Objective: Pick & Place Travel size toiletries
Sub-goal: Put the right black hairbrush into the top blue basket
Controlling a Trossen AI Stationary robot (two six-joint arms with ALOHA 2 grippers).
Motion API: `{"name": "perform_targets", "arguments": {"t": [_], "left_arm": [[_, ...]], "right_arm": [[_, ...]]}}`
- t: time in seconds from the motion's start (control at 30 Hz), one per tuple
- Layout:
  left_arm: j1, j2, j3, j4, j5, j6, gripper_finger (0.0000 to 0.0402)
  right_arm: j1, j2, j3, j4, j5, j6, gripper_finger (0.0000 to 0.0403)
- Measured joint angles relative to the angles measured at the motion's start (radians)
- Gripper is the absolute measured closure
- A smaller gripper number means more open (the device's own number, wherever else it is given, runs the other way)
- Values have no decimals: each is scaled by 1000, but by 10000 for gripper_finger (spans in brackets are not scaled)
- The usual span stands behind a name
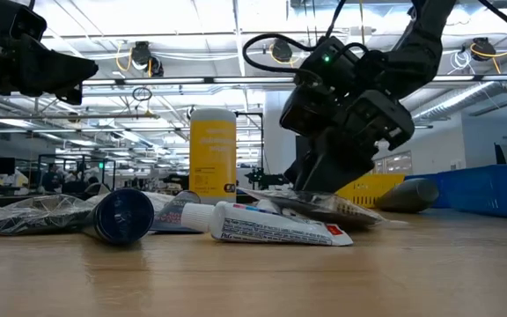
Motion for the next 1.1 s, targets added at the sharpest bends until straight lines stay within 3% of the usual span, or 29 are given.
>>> {"name": "perform_targets", "arguments": {"t": [0.2,0.4,0.7,0.8,1.0,1.1], "left_arm": [[0,0,0,0,0,0,369],[0,0,0,0,0,0,369],[0,0,0,0,-1,0,369],[0,0,0,0,-1,0,369],[0,0,0,0,-1,0,369],[0,0,0,0,-1,0,369]], "right_arm": [[13,0,0,-24,1,-66,395],[36,-73,0,-82,72,0,401],[92,-288,0,-262,380,112,402],[91,-295,0,-306,455,169,402],[77,-218,-1,-306,454,258,403],[68,-186,-1,-305,504,304,403]]}}
